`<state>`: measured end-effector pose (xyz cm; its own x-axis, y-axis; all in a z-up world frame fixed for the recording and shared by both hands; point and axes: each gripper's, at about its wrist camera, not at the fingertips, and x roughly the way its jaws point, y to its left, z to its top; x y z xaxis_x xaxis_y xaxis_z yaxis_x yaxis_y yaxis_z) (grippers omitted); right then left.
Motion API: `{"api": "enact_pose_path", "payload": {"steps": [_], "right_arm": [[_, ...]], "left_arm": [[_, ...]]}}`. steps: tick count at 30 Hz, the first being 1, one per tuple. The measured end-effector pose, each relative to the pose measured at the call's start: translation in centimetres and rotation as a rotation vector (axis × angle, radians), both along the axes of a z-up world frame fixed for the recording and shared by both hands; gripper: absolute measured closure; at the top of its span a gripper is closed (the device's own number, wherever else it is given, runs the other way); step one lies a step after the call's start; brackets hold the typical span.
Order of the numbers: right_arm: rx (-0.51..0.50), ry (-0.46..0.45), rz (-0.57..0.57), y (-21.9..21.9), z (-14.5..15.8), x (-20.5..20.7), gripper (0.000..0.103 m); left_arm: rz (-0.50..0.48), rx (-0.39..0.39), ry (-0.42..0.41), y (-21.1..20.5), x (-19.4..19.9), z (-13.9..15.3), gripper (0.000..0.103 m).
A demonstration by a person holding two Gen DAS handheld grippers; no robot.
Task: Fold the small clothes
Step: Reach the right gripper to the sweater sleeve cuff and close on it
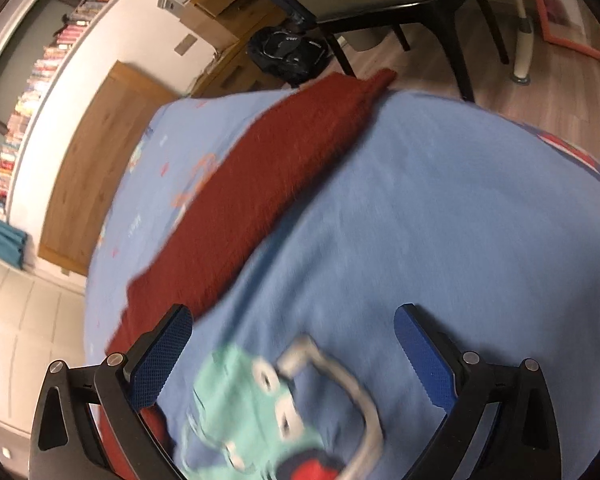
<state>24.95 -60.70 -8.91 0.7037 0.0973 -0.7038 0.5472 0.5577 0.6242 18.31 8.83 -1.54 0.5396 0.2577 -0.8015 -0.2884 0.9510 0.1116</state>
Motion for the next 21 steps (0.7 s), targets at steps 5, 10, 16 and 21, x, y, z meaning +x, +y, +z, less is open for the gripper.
{"api": "enact_pose_path", "payload": {"steps": [5,10,16,21], "right_arm": [[0.071,-0.032,-0.048,-3.1,-0.8,2.5,0.02],[0.103,-0.069,-0.094,-4.9,-1.0,4.3,0.021],[0.114,-0.087,-0.123,-6.9,-1.5,7.0,0.03],[0.11,-0.089,-0.159,-8.1,-2.0,8.2,0.05]], "left_arm": [[0.026,0.007,0.024,0.4,0.3,-0.8,0.001],[0.028,0.017,0.035,0.3,0.7,-1.3,0.001],[0.037,0.025,0.051,0.5,1.0,-1.9,0.001],[0.047,0.039,0.067,0.7,1.0,-2.6,0.001]]}}
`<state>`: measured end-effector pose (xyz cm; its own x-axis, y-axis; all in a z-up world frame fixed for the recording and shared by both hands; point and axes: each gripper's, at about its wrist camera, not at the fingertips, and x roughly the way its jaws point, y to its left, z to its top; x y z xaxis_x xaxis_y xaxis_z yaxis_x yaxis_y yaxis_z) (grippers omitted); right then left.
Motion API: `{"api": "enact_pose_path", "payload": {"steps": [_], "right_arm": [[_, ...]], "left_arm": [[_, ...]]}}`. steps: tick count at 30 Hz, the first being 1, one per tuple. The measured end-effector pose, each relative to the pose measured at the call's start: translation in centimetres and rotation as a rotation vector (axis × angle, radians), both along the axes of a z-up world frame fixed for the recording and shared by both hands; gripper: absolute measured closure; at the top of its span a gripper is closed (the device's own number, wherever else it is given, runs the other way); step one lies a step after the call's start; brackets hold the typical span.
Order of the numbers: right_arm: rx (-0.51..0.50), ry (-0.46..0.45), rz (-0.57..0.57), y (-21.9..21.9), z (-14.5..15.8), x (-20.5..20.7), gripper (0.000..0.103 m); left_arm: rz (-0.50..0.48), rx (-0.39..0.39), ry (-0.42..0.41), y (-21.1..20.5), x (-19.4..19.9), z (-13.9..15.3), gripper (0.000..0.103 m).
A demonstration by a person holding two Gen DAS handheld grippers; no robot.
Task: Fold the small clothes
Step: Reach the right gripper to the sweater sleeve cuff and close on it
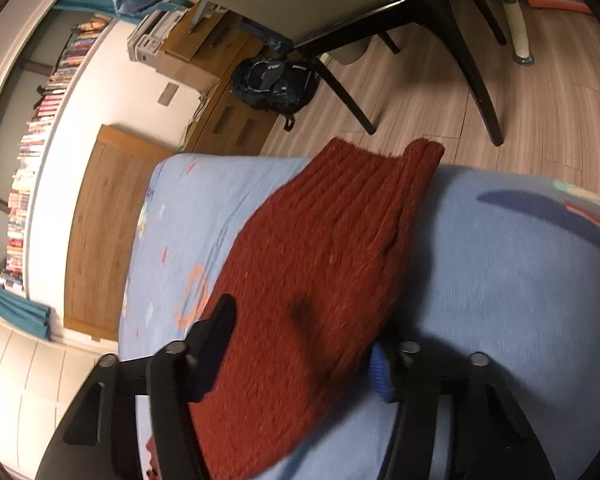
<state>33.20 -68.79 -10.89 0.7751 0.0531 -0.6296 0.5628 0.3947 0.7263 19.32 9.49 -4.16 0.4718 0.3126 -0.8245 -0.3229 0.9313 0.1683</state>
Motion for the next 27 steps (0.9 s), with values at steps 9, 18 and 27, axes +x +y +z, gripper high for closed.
{"api": "enact_pose_path", "payload": {"steps": [9,18,27], "right_arm": [[0.051,0.004,-0.032,-1.0,-0.4,-0.1,0.094],[0.014,-0.057,0.128,3.3,4.8,2.9,0.095],[0.081,-0.126,0.355,16.6,9.4,8.1,0.095]], "left_arm": [[-0.021,-0.022,-0.007,-0.5,-0.1,0.2,0.001],[0.019,-0.202,-0.047,0.7,-0.5,0.7,0.001],[0.015,-0.318,-0.099,3.2,-2.2,1.9,0.001]]}}
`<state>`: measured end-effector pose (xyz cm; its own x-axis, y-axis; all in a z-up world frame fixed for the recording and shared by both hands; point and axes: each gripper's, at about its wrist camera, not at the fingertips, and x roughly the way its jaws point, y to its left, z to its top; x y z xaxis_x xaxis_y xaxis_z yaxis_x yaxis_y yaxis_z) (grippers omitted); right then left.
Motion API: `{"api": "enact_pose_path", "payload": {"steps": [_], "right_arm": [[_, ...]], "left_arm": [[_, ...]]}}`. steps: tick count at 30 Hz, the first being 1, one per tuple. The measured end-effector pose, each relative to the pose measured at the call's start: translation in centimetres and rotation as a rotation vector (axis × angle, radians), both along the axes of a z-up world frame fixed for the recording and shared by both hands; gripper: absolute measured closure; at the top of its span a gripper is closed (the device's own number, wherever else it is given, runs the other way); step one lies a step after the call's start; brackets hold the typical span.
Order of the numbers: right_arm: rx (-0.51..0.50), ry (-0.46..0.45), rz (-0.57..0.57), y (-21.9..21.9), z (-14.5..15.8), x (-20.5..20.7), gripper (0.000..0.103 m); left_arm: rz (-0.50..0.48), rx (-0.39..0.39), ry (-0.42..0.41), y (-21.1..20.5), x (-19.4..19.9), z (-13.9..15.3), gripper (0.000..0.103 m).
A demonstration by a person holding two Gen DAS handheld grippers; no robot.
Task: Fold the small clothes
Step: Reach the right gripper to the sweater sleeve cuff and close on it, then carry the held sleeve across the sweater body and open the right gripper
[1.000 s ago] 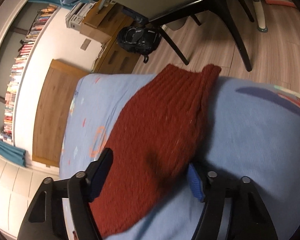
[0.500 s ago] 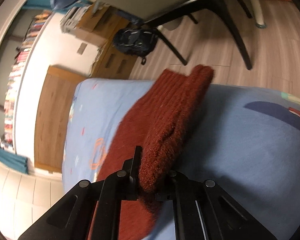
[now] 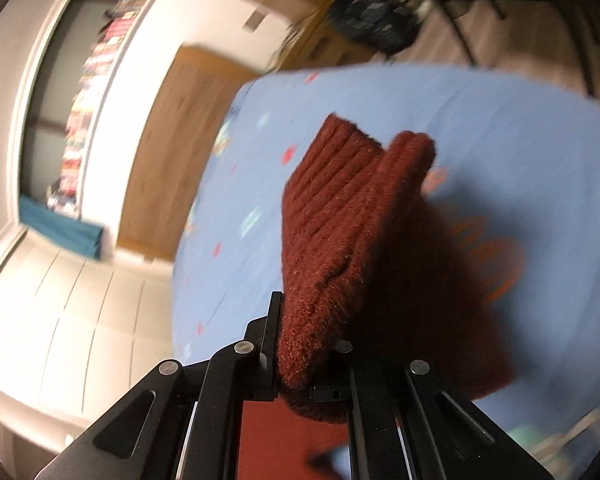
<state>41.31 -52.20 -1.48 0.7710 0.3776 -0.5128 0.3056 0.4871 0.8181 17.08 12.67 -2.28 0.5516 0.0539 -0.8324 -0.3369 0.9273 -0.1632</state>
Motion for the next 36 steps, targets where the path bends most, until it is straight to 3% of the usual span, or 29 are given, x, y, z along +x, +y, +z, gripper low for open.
{"api": "enact_pose_path", "payload": {"steps": [17,25,33,36], "right_arm": [[0.039,-0.045,0.38,30.5,3.3,7.1,0.094],[-0.025,-0.069,0.542,40.2,2.7,6.9,0.094],[-0.235,-0.012,0.695,48.2,0.5,6.4,0.092],[-0.395,0.015,0.771,51.0,-0.5,5.7,0.091]], "left_arm": [[0.065,-0.067,-0.038,6.7,-4.5,-0.4,0.001],[0.071,-0.061,-0.055,7.9,-5.6,-0.7,0.001],[0.081,-0.058,-0.054,8.4,-6.5,-1.3,0.001],[0.085,-0.063,-0.054,8.6,-6.7,-1.5,0.001]]}}
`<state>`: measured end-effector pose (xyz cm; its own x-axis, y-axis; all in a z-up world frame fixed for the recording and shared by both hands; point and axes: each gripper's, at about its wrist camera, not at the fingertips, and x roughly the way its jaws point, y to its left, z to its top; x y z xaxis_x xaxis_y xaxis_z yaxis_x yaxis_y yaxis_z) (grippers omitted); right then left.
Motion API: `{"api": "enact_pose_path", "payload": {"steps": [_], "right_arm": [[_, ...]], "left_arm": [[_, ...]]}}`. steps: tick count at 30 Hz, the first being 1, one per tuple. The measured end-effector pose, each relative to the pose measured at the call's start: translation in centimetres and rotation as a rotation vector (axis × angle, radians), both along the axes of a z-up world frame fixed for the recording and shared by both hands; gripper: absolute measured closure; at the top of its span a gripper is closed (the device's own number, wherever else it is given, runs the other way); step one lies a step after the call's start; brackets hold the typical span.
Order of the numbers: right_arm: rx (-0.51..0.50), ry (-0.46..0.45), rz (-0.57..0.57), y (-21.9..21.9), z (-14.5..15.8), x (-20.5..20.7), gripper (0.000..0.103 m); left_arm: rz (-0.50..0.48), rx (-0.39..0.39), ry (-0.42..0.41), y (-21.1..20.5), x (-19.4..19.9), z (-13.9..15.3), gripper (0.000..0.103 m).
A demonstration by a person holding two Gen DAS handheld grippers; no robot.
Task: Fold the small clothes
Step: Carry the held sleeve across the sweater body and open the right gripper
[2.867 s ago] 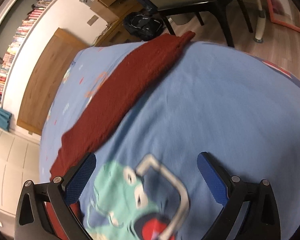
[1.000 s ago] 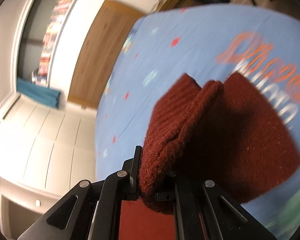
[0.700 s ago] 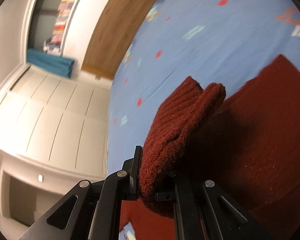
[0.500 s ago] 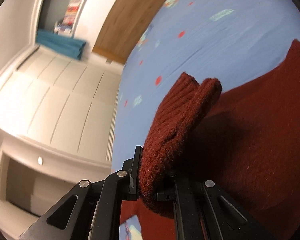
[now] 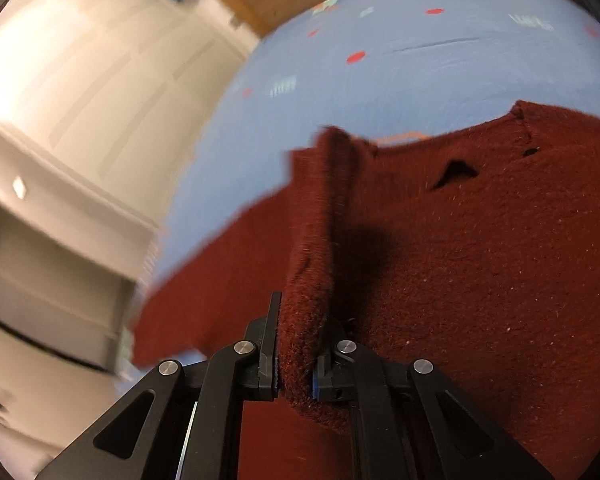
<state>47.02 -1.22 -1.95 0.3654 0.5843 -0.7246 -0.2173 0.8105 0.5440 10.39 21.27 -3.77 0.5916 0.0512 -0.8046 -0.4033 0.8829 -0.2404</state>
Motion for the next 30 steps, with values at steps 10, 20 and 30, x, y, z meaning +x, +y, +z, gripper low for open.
{"api": "enact_pose_path", "payload": {"steps": [10,20,30], "right_arm": [[-0.167,0.004,0.12,3.3,-3.8,-1.8,0.086],[-0.141,-0.012,0.226,4.7,-3.2,-6.1,0.061],[-0.361,-0.141,0.081,1.7,-1.5,-5.7,0.061]], "left_arm": [[-0.006,0.007,-0.017,-0.3,-0.3,0.2,0.001],[-0.034,0.014,-0.031,-0.7,0.1,0.8,0.001],[-0.039,0.021,-0.004,-0.2,0.2,0.3,0.001]]}}
